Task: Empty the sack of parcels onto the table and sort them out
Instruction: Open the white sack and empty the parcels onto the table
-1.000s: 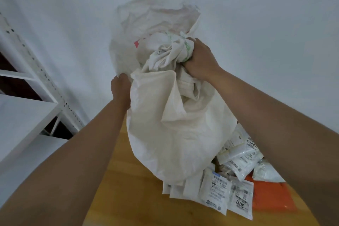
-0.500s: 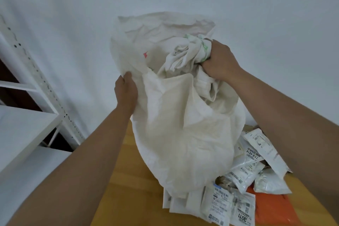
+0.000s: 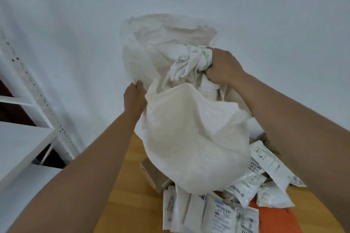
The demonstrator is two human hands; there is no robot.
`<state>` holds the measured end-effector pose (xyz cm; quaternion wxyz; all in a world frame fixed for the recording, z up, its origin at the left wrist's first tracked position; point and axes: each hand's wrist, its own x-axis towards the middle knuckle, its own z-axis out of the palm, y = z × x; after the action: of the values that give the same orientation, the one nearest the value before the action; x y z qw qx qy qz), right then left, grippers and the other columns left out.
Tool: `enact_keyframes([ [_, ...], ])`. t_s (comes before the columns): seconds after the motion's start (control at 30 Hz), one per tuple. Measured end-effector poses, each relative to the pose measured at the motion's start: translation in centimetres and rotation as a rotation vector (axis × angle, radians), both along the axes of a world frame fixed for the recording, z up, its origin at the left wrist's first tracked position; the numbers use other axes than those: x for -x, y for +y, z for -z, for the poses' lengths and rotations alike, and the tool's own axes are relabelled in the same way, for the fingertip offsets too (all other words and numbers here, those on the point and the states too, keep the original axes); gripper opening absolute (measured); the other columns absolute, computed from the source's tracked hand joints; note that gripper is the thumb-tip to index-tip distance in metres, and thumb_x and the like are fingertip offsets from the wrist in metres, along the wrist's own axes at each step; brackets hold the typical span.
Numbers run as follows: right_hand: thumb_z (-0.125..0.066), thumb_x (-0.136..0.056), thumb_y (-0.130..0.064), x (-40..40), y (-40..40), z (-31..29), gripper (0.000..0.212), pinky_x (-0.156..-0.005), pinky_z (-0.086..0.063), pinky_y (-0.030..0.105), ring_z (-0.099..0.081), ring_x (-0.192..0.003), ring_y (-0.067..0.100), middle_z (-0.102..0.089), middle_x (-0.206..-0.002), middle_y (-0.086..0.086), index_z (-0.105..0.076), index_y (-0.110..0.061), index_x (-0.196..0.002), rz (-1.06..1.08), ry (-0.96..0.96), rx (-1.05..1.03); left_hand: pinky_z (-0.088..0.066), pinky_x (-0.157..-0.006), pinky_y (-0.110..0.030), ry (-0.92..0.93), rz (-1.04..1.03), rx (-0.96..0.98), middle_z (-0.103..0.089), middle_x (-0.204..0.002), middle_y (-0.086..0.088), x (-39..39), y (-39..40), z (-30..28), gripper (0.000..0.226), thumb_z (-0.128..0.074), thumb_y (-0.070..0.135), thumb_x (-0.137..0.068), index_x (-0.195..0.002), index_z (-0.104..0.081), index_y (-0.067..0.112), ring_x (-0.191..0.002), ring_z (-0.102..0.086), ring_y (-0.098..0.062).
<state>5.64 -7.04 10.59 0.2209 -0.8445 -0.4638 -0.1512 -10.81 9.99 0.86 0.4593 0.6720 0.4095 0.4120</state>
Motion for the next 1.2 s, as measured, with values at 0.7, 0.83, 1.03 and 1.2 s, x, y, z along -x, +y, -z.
enact_keyframes([
  [0.7,-0.055,-0.088,-0.015,-1.1,-0.9,-2.8,0.03,-0.078,-0.041,0.032,-0.059,-0.103,0.025,-0.063,-0.113,0.0,-0.058,-0.023,-0.117,-0.15,0.054,0.134,-0.05,-0.087,-0.021,-0.06,0.325,-0.268,-0.064,-0.116,0.0,-0.7,-1.3,-2.0,0.026,-0.052,0.021,-0.092,-0.115,-0.064,0.016,-0.104,-0.063,-0.015],
  [0.83,-0.059,-0.09,-0.016,-1.3,-1.0,-3.5,0.03,-0.085,-0.044,0.033,-0.058,-0.106,0.023,-0.064,-0.116,-0.001,-0.059,-0.026,-0.118,-0.212,0.082,0.157,-0.055,-0.085,-0.038,0.024,0.425,-0.128,-0.065,-0.106,0.001,-1.2,-1.5,-1.4,0.037,-0.065,0.026,-0.088,-0.119,-0.05,0.016,-0.098,-0.064,-0.02],
  [1.03,-0.058,-0.091,-0.014,-1.1,-1.2,-3.4,0.018,-0.076,-0.041,0.027,-0.059,-0.094,0.019,-0.062,-0.098,-0.01,-0.052,-0.031,-0.095,-0.276,0.18,0.208,-0.048,-0.1,-0.034,-0.033,0.668,0.007,-0.052,-0.128,0.016,-0.7,-2.7,-2.2,0.109,-0.083,0.044,-0.071,-0.151,-0.009,0.035,-0.117,-0.056,-0.006],
  [1.2,-0.058,-0.091,-0.011,0.8,-1.0,-3.8,0.03,-0.078,-0.043,0.019,-0.057,-0.086,-0.002,-0.057,-0.092,-0.02,-0.052,-0.039,-0.086,-0.413,0.326,0.202,-0.028,-0.115,-0.039,0.283,0.699,-0.272,-0.023,-0.145,0.011,-2.4,-3.9,-2.5,0.128,-0.086,0.065,-0.045,-0.149,-0.019,0.034,-0.138,-0.023,-0.011],
])
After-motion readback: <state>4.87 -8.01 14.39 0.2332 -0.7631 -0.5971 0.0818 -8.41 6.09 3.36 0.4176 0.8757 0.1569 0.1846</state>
